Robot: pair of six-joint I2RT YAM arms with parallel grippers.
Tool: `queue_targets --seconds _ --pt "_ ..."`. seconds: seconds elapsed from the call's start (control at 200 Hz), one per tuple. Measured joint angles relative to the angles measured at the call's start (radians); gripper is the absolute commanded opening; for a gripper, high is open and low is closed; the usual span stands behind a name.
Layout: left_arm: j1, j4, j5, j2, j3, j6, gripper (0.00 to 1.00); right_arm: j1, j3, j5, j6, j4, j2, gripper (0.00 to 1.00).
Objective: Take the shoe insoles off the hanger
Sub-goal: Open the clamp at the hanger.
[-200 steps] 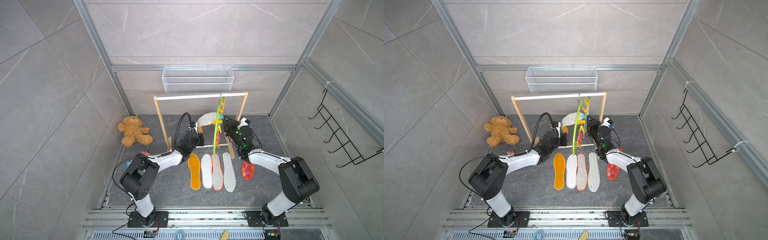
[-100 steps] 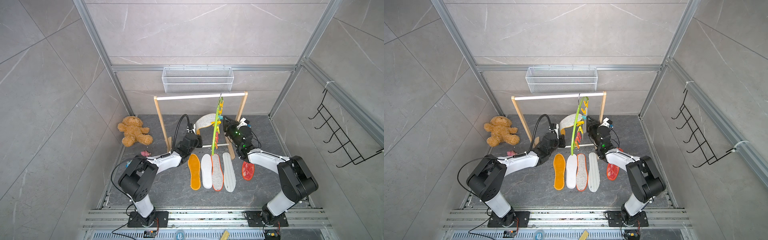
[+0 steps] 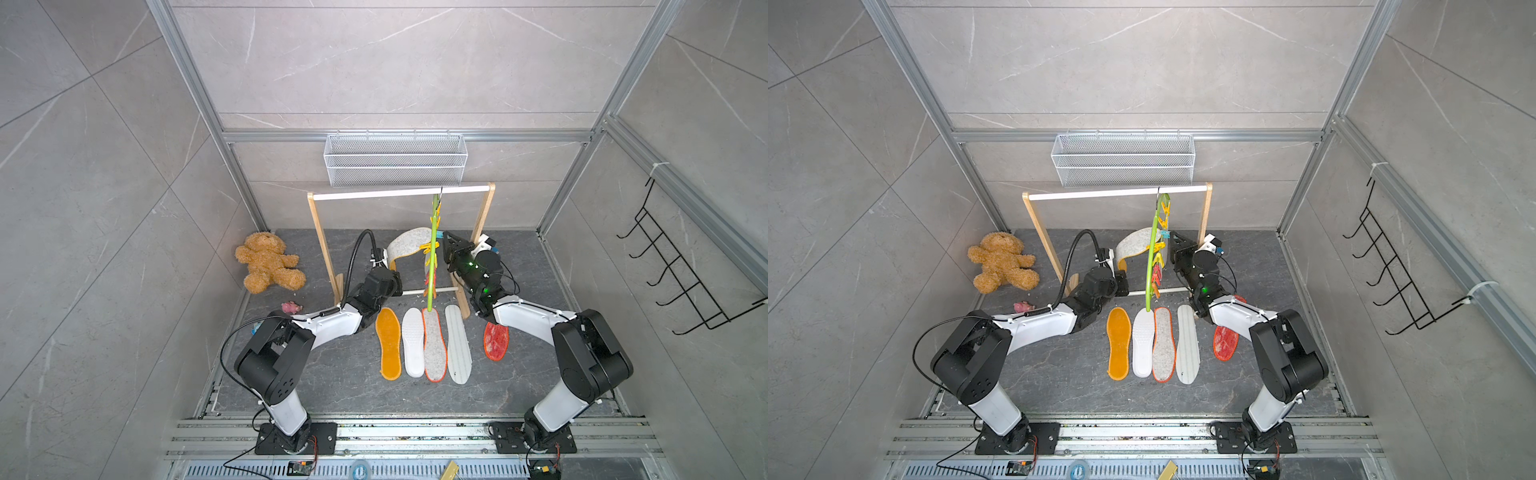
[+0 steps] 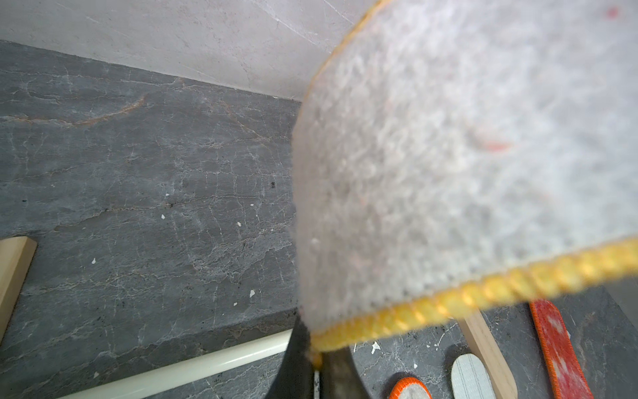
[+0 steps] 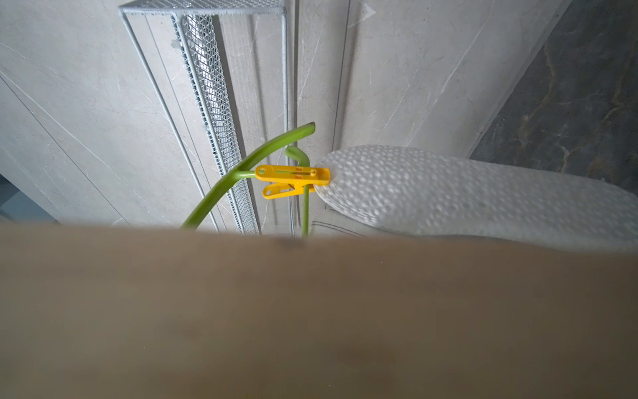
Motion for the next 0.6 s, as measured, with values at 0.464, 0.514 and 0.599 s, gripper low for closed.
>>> queue_targets --seconds 0.464,0.514,0.599 --pt "0.016 -0.024 -0.047 -0.029 -0.052 -0.025 0.0 0.002 0.011 0.004 0.0 0.013 0.021 0.2" --pt "0.018 -0.026 -0.048 -0.032 -0.056 -0.026 0.0 0.005 0.016 0.004 0.0 0.013 0.024 0.2" --pt "0.02 -0.026 -0.052 -0.037 -0.06 -0.027 0.0 0.014 0.023 0.003 0.0 0.013 0.031 0.2"
